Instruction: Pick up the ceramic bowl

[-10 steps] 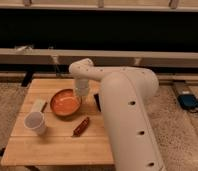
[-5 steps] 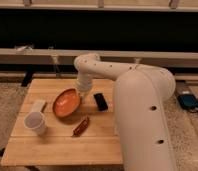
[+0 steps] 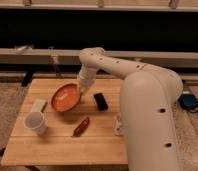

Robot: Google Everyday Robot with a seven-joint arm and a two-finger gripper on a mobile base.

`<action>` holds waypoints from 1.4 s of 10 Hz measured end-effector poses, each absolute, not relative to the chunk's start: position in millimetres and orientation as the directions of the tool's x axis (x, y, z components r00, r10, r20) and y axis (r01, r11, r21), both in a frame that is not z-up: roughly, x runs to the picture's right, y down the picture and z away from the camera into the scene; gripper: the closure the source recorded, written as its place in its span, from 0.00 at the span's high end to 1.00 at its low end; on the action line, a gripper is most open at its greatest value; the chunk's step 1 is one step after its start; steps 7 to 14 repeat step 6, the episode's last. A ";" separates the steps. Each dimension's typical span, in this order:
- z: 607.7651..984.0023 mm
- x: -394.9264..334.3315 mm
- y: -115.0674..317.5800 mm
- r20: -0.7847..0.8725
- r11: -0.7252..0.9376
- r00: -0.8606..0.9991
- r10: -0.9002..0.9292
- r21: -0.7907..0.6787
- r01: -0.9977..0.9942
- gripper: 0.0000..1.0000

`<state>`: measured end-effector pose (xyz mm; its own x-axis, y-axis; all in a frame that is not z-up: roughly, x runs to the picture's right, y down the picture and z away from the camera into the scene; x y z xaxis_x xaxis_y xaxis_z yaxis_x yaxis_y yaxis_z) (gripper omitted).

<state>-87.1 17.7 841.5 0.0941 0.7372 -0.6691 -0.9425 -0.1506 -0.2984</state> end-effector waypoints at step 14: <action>836.4 -78.3 8.7 -0.661 -0.182 0.100 0.744 -0.344 -0.921 0.00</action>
